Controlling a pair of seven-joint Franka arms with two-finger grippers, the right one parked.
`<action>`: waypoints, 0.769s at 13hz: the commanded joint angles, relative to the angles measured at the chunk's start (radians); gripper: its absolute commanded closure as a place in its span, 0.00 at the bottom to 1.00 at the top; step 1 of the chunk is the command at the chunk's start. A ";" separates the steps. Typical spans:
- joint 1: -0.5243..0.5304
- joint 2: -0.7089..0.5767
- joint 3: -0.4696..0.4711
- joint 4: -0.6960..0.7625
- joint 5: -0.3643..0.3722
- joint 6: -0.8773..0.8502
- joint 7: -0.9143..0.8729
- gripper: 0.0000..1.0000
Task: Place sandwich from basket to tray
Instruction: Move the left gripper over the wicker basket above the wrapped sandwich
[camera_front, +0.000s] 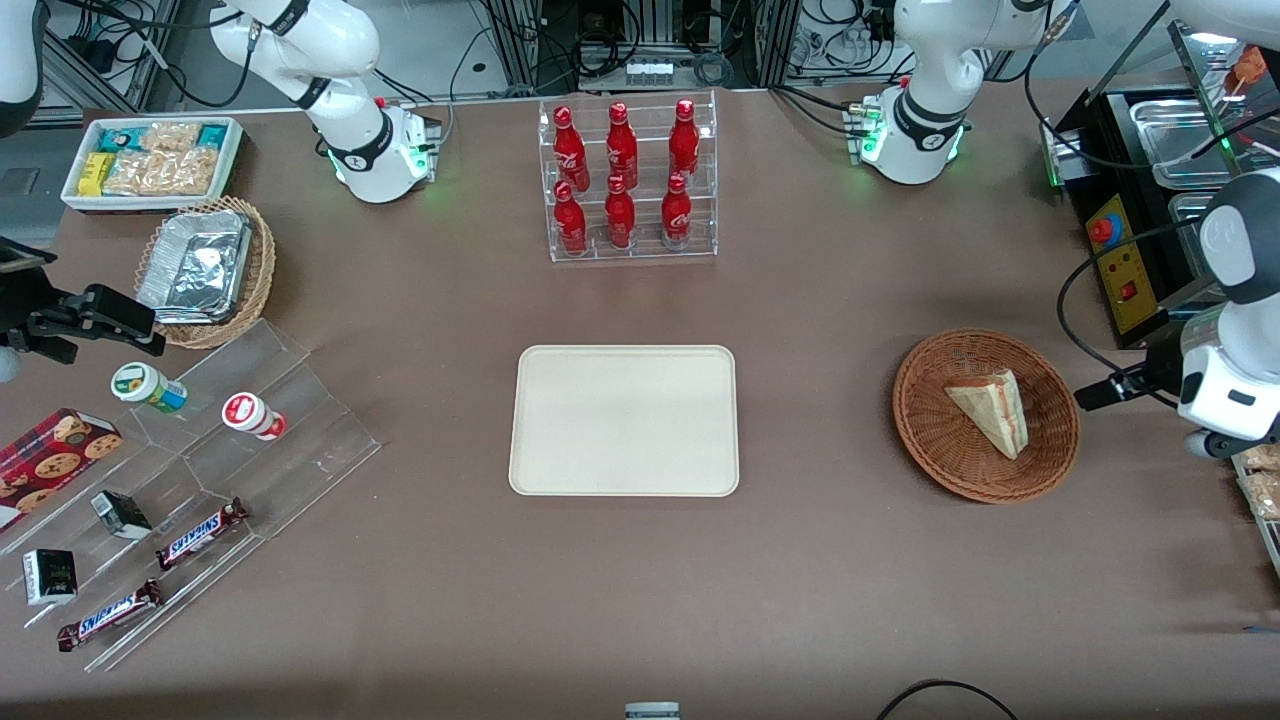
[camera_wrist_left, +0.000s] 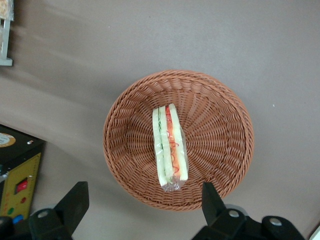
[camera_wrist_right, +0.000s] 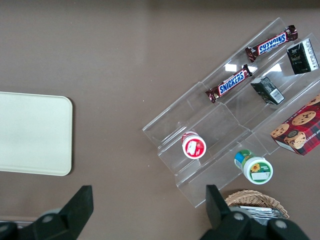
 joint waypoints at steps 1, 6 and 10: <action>-0.006 0.029 0.011 -0.041 -0.017 0.084 -0.110 0.00; -0.005 0.032 0.010 -0.145 -0.024 0.212 -0.196 0.00; -0.017 0.030 0.010 -0.204 -0.036 0.247 -0.276 0.00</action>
